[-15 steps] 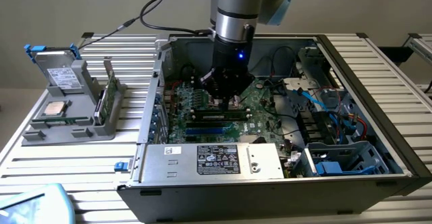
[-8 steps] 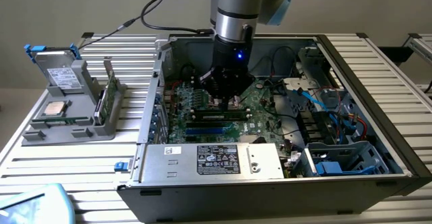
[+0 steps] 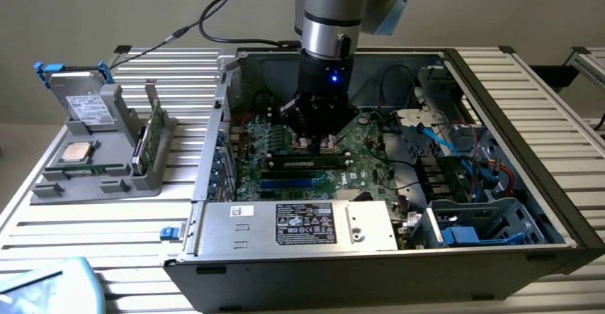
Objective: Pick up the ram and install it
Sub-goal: 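Press down the ram until it locks into place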
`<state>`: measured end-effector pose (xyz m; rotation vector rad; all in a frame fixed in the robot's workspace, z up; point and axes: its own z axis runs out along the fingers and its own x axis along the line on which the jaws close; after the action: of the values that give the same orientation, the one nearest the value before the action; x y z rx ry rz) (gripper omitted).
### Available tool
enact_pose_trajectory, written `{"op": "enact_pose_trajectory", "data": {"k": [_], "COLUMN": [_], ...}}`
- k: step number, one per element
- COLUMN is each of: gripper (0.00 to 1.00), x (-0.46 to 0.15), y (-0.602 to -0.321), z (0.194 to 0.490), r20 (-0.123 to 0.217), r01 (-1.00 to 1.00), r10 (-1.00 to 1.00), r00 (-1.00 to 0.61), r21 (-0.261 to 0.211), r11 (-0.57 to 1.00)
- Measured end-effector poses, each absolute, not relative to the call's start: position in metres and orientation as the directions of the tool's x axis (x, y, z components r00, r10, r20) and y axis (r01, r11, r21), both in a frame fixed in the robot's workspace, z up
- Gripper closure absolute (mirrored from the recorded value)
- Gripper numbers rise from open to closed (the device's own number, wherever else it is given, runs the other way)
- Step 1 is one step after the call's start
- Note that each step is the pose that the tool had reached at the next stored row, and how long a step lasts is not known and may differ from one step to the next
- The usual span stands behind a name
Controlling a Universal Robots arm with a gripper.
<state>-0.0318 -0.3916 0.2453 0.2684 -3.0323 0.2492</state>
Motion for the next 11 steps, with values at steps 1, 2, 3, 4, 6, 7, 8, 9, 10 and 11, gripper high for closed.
{"op": "enact_pose_trajectory", "data": {"k": [1, 2, 3, 4, 6, 7, 8, 9, 10, 11], "gripper": [0.90, 0.90, 0.90, 0.90, 0.90, 0.90, 0.90, 0.90, 0.90, 0.90], "x": [-0.0318, -0.0318, -0.0318, -0.0318, -0.0318, -0.0318, -0.0318, -0.0318, -0.0318, -0.0318], "y": [-0.3916, -0.3916, -0.3916, -0.3916, -0.3916, -0.3916, -0.3916, -0.3916, -0.3916, -0.3916], "z": [0.2453, 0.2452, 0.2453, 0.2453, 0.2453, 0.2452, 0.2452, 0.2452, 0.2453, 0.2453], "r20": [0.097, 0.093, 0.090, 0.086, 0.080, 0.077, 0.075, 0.072, 0.070, 0.068], "r01": [-0.172, -0.164, -0.155, -0.145, -0.125, -0.115, -0.105, -0.093, -0.083, -0.071], "r10": [-0.158, -0.151, -0.142, -0.133, -0.113, -0.103, -0.094, -0.082, -0.072, -0.061], "r00": [-0.983, -0.984, -0.986, -0.987, -0.990, -0.992, -0.993, -0.994, -0.995, -0.996], "r21": [-0.155, -0.155, -0.156, -0.157, -0.157, -0.158, -0.158, -0.158, -0.159, -0.159], "r11": [0.973, 0.974, 0.976, 0.977, 0.980, 0.981, 0.982, 0.983, 0.984, 0.985]}}
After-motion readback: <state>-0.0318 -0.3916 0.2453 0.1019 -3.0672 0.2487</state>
